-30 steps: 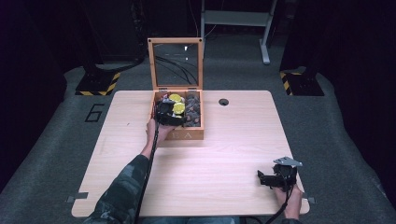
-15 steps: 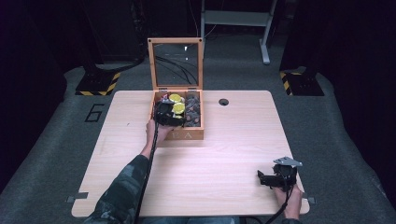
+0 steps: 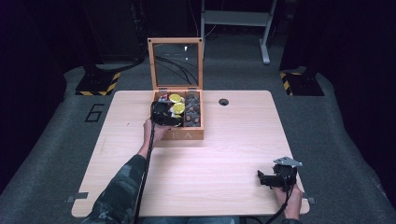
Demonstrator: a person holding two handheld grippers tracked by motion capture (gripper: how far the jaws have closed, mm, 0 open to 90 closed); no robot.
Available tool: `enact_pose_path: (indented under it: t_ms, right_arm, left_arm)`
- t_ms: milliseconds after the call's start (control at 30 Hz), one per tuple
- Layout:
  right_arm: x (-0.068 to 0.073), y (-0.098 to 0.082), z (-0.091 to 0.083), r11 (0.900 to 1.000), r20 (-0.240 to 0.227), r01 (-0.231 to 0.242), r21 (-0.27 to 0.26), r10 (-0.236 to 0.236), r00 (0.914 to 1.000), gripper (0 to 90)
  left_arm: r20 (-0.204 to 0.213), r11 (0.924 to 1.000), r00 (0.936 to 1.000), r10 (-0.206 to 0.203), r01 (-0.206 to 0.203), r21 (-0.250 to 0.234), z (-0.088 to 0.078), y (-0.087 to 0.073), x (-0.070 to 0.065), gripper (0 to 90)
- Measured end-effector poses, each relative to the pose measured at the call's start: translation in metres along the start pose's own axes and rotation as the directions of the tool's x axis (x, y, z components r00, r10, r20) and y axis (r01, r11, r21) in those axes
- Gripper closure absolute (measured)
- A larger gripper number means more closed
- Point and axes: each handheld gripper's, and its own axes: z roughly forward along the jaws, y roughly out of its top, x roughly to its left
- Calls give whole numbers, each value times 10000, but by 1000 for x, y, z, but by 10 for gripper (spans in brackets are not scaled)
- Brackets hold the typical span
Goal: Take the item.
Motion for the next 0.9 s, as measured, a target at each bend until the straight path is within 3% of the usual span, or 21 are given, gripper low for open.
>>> enact_pose_path:
  t_ms: [300,500,900]
  right_arm:
    - [0,0,0,10000,-6,35,55,-35,10000,19]
    - [0,0,0,10000,-10,3,59,-3,10000,19]
    - [0,0,0,10000,-7,17,68,-17,10000,19]
  left_arm:
    - [195,9993,9997,142,-149,352,4,-1,-1,334]
    - [57,9974,9993,366,-369,623,6,-2,-2,399]
    - [103,9989,9996,267,-271,383,2,-2,1,412]
